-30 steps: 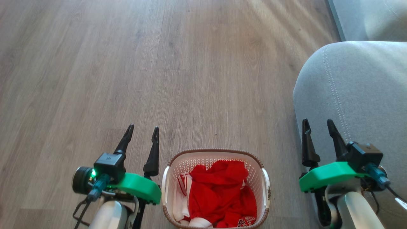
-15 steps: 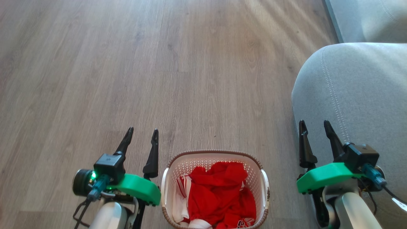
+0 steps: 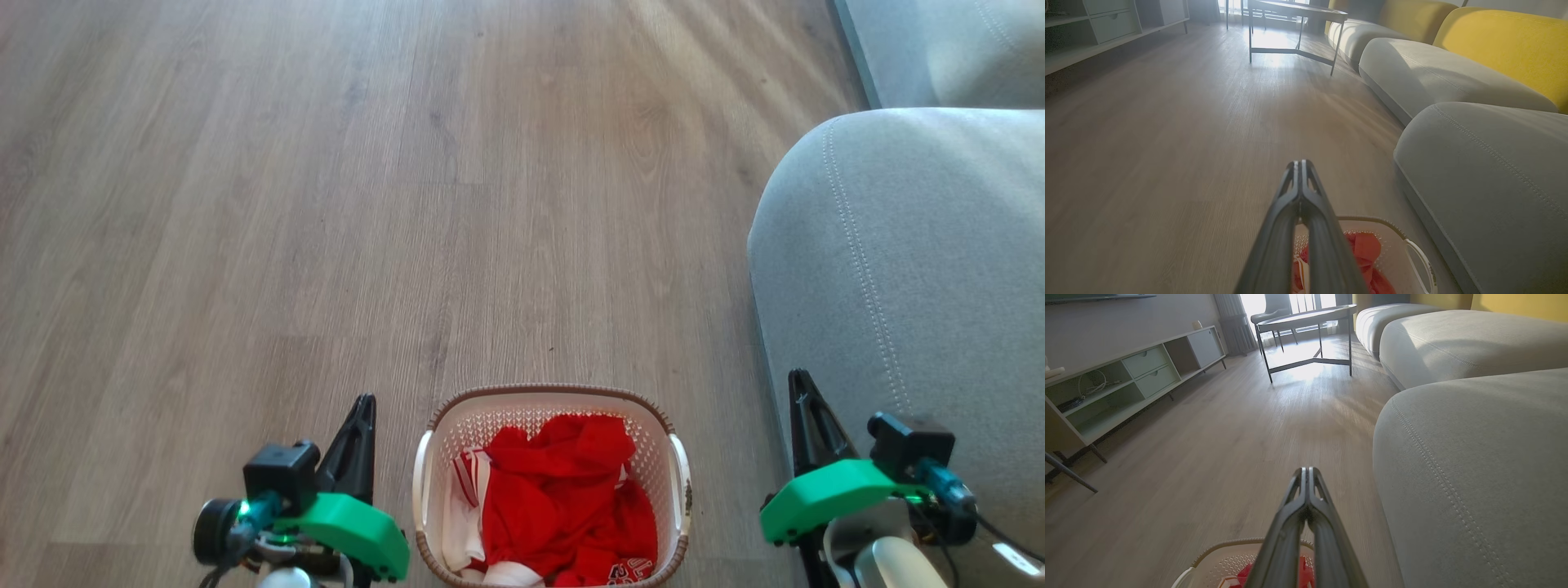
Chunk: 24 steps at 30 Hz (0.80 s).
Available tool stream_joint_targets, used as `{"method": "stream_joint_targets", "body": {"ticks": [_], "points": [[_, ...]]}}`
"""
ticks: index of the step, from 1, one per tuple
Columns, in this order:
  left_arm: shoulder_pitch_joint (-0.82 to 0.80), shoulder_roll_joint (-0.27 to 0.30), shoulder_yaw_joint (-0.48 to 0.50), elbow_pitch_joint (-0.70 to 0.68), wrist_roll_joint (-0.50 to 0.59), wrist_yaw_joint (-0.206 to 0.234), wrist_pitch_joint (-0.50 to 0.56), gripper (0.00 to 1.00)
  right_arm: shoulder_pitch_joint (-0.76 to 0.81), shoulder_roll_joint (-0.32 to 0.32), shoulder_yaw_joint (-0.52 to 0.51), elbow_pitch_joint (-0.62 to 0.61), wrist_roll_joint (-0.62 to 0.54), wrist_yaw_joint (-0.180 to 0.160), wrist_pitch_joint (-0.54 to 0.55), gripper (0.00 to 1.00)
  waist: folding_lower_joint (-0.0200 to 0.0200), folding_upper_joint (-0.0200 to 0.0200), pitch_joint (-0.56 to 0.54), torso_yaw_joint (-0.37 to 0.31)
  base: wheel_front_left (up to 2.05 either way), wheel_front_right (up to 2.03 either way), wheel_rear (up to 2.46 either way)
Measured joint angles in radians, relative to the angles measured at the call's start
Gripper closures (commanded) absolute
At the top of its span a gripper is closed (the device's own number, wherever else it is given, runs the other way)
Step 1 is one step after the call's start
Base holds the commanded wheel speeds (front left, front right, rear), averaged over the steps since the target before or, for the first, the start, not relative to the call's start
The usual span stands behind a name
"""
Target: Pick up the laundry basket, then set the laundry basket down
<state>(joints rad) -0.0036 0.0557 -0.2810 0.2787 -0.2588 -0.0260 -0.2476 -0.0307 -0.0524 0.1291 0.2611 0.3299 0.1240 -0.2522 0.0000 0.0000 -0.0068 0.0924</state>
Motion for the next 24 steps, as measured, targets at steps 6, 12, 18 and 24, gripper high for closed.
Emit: {"method": "stream_joint_targets", "body": {"ticks": [6, 12, 18, 24], "points": [[-0.004, 0.002, 0.004, -0.002, -0.060, -0.001, 0.010, 1.00, -0.005, 0.000, -0.004, -0.001, 0.056, 0.000, 0.017, 1.00, 0.0000, 0.0000, 0.000, -0.004, 0.00, 0.00, 0.00], [-0.004, 0.003, 0.012, -0.002, -0.130, -0.009, 0.023, 1.00, -0.005, 0.000, -0.012, -0.001, 0.122, 0.000, 0.031, 1.00, 0.0000, 0.0000, 0.001, -0.009, 0.00, 0.00, 0.00], [-0.005, 0.003, 0.033, -0.001, -0.199, -0.010, 0.037, 1.00, -0.005, 0.000, -0.025, -0.001, 0.187, 0.000, 0.041, 1.00, 0.0000, 0.0000, 0.001, -0.013, 0.00, 0.00, 0.00], [-0.006, 0.004, 0.040, -0.001, -0.268, -0.018, 0.053, 1.00, -0.005, 0.000, -0.033, 0.000, 0.252, 0.000, 0.059, 1.00, 0.0000, 0.0000, 0.002, -0.018, 0.00, 0.00, 0.00]]}}
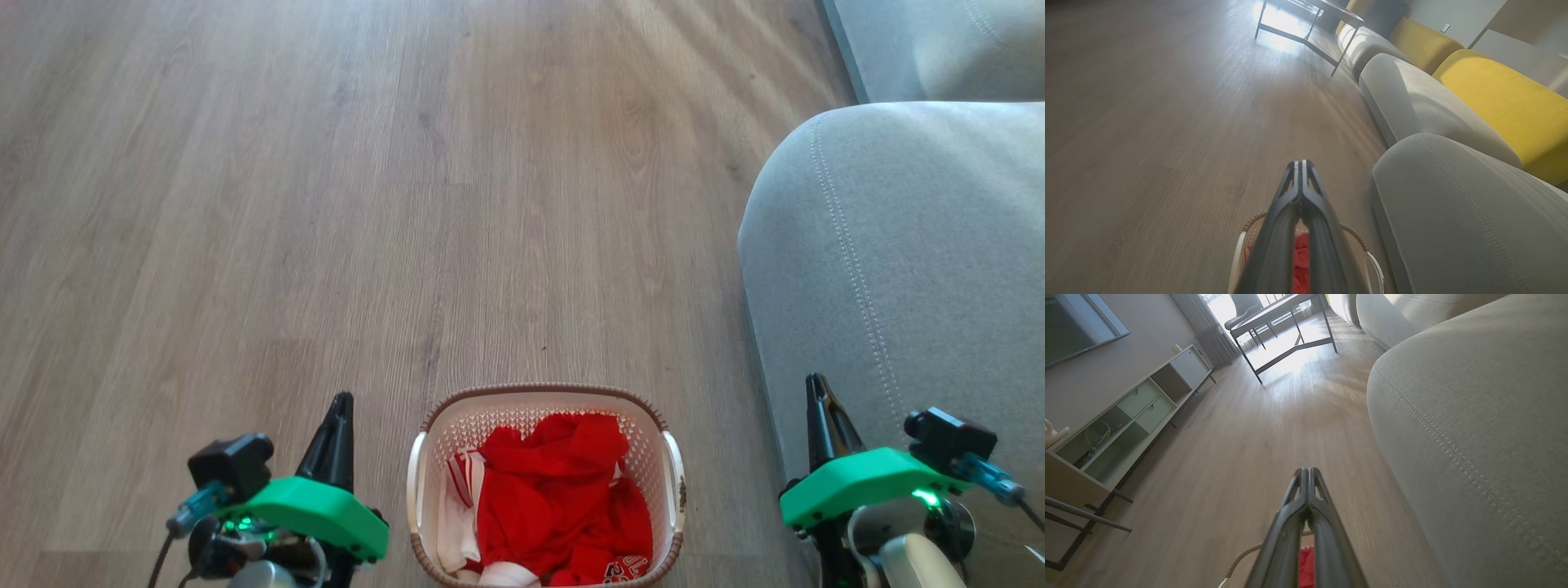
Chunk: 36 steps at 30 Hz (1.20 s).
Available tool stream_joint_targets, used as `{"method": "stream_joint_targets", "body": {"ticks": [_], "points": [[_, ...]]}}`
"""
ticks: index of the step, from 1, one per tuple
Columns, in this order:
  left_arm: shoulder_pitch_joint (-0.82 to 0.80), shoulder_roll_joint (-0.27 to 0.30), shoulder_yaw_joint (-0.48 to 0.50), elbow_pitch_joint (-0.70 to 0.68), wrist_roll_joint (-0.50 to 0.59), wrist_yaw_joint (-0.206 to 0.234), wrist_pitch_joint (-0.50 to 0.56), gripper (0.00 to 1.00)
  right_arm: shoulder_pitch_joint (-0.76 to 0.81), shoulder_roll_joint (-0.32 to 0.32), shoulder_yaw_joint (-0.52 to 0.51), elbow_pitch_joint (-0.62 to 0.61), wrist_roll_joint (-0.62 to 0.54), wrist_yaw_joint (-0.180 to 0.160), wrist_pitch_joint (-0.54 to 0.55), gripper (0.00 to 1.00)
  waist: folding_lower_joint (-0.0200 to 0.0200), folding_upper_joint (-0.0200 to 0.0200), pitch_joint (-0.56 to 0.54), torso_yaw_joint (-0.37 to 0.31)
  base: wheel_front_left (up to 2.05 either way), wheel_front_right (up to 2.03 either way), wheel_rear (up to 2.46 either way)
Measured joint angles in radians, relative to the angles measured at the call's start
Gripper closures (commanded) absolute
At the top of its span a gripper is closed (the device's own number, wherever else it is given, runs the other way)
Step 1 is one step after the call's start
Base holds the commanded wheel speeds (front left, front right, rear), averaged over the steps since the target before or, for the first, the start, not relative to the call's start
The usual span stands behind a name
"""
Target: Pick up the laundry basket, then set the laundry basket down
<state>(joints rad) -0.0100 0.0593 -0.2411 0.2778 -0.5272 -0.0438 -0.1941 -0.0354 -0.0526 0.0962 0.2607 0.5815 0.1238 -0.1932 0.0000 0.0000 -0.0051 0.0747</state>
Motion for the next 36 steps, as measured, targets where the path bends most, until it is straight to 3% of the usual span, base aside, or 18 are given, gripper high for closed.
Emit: {"method": "stream_joint_targets", "body": {"ticks": [36], "points": [[-0.012, 0.003, 0.095, -0.001, -0.407, -0.028, 0.096, 1.00, -0.001, -0.002, -0.067, 0.003, 0.382, 0.000, 0.097, 1.00, 0.0000, 0.0000, 0.003, -0.027, 0.00, 0.00, 0.00]]}}
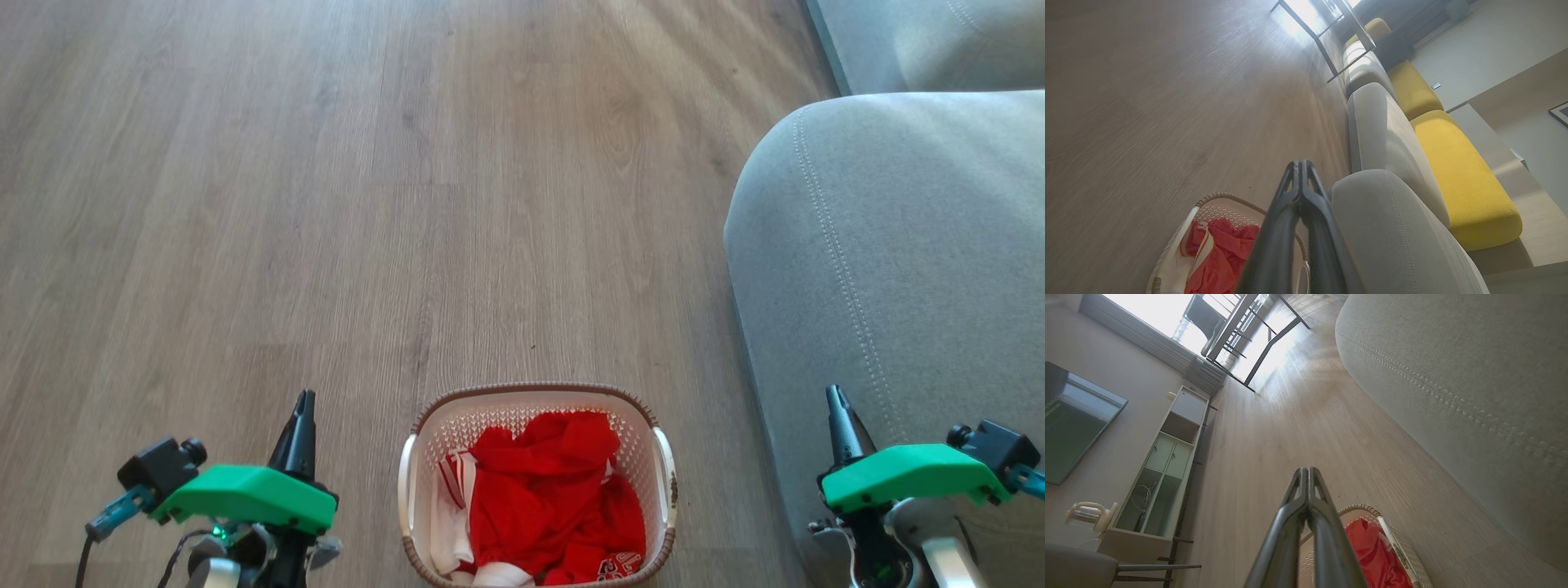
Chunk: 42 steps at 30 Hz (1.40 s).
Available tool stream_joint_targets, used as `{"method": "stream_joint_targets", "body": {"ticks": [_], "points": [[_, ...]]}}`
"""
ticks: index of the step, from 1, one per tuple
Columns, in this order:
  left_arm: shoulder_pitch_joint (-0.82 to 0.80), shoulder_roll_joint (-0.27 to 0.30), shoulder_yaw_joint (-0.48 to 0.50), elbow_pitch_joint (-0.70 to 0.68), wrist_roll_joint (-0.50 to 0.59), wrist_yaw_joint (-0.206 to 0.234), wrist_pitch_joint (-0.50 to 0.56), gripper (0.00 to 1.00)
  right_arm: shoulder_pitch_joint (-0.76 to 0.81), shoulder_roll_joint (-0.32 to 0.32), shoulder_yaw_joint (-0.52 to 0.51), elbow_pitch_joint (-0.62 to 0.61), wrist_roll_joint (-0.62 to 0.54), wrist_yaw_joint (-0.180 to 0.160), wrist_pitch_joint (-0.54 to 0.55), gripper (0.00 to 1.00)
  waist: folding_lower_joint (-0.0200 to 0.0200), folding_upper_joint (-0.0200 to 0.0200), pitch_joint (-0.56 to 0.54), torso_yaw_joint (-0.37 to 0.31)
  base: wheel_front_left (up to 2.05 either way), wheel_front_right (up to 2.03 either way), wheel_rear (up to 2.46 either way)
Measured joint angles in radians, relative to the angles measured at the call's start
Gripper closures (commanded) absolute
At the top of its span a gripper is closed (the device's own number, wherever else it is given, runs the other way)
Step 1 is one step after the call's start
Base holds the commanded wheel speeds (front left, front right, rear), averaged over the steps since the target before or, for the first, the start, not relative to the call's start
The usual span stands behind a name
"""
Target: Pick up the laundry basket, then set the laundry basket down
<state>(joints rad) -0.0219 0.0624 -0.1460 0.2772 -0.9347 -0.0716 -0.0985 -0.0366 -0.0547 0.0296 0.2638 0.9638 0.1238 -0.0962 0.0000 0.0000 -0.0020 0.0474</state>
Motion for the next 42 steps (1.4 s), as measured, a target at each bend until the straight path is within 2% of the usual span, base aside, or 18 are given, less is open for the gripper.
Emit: {"method": "stream_joint_targets", "body": {"ticks": [42], "points": [[-0.023, 0.000, 0.126, -0.001, -0.463, -0.034, 0.116, 1.00, -0.005, -0.001, -0.091, 0.007, 0.437, 0.000, 0.123, 1.00, 0.0000, 0.0000, 0.003, -0.032, 0.00, 0.00, 0.00]]}}
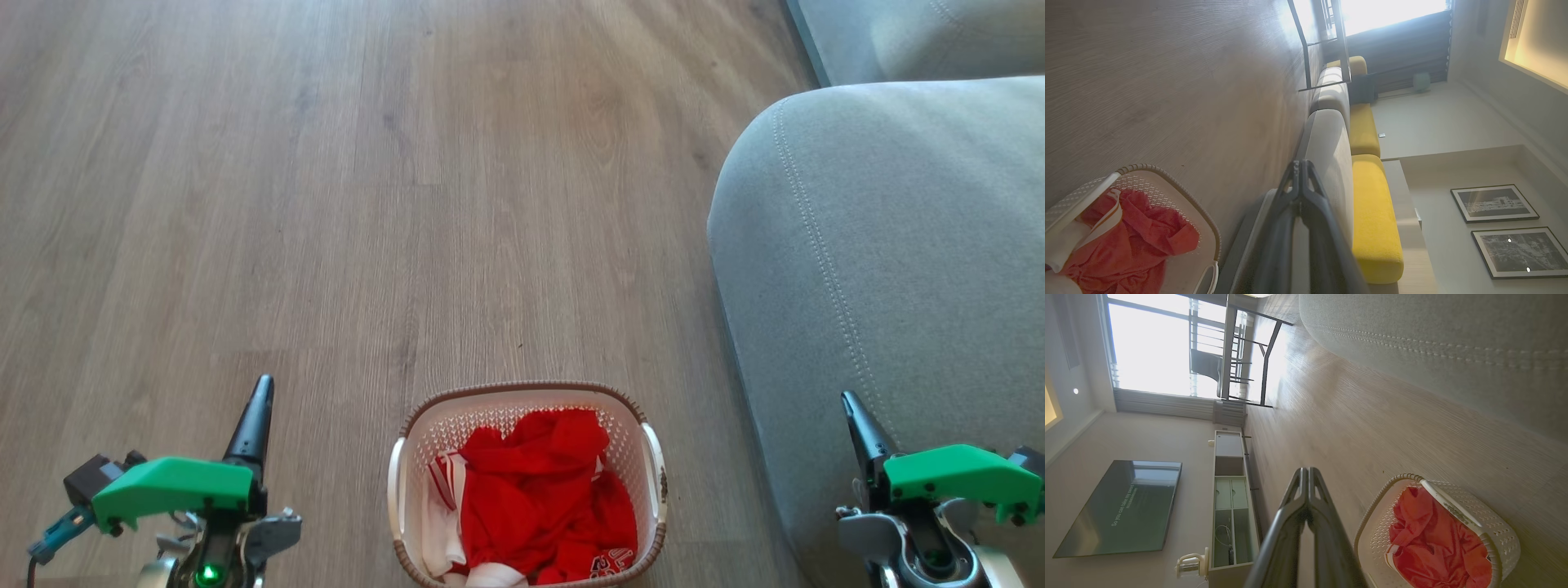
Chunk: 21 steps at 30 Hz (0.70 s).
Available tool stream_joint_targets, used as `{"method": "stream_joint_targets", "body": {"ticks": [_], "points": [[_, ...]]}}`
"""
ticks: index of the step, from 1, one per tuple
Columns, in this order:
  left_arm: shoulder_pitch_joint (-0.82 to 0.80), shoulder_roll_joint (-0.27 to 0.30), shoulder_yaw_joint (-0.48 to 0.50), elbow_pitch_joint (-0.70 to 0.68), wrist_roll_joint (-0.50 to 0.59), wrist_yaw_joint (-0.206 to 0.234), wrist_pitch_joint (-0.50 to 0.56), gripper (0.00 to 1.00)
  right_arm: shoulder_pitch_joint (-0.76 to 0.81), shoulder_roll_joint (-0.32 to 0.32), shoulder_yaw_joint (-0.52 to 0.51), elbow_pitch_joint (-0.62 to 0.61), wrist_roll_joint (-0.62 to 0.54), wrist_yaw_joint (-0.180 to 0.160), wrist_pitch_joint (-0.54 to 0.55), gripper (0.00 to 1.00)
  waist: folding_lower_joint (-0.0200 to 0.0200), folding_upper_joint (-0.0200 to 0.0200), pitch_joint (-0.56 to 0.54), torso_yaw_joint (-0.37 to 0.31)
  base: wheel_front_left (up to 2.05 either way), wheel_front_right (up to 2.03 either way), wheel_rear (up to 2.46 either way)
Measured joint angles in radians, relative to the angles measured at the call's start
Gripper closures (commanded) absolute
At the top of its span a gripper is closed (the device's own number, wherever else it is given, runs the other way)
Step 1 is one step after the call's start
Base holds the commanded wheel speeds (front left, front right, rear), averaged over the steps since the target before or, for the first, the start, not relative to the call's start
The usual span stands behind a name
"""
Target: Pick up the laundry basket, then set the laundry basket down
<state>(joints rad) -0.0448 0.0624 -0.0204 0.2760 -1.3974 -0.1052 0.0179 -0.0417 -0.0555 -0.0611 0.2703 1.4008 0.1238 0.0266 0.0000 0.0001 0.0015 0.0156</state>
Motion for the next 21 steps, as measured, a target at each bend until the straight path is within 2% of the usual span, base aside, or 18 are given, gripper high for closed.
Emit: {"method": "stream_joint_targets", "body": {"ticks": [21], "points": [[0.000, -0.001, 0.064, 0.000, -0.218, -0.019, 0.061, 1.00, -0.017, 0.000, -0.041, 0.005, 0.206, 0.000, 0.060, 1.00, 0.0000, 0.0000, 0.002, -0.015, 0.00, 0.00, 0.00]]}}
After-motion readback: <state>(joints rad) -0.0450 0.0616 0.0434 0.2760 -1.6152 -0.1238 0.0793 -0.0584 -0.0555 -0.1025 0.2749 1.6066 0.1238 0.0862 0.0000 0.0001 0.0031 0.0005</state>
